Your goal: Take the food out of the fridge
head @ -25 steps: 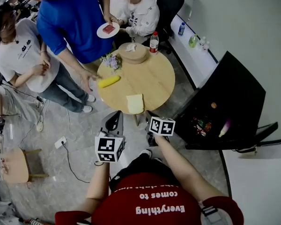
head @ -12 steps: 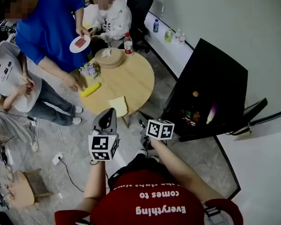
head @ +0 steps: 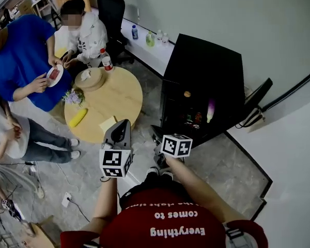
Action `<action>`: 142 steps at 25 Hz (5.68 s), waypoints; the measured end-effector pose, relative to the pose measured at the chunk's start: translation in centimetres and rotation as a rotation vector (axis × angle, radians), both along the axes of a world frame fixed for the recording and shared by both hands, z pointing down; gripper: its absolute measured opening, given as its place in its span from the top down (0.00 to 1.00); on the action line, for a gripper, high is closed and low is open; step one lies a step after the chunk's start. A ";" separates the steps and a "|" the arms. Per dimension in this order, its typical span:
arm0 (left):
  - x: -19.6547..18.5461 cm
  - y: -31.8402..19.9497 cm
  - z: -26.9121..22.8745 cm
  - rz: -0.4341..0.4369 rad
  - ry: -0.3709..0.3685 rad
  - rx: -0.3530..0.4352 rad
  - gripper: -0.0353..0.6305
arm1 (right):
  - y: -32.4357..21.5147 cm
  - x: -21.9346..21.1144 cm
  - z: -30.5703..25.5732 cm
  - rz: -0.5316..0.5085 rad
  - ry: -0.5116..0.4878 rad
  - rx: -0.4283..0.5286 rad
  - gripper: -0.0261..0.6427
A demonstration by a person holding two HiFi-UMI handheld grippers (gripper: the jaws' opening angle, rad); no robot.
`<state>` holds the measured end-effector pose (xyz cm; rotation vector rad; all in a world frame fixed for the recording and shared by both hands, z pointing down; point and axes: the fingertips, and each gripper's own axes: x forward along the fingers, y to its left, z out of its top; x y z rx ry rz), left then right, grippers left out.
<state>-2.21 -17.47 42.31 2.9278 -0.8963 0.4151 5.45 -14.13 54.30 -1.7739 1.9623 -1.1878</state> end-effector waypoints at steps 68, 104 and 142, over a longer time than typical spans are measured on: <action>23.8 12.7 8.2 0.550 -0.178 -0.056 0.94 | 8.6 32.8 7.1 0.555 0.494 -0.446 0.66; 22.0 15.7 5.0 0.554 -0.091 -0.027 0.94 | 19.1 19.6 -1.8 0.561 0.339 -0.159 0.67; -2.6 -1.7 4.9 -0.220 -0.091 -0.041 0.94 | -5.9 -4.0 -2.1 -0.193 0.367 0.041 0.67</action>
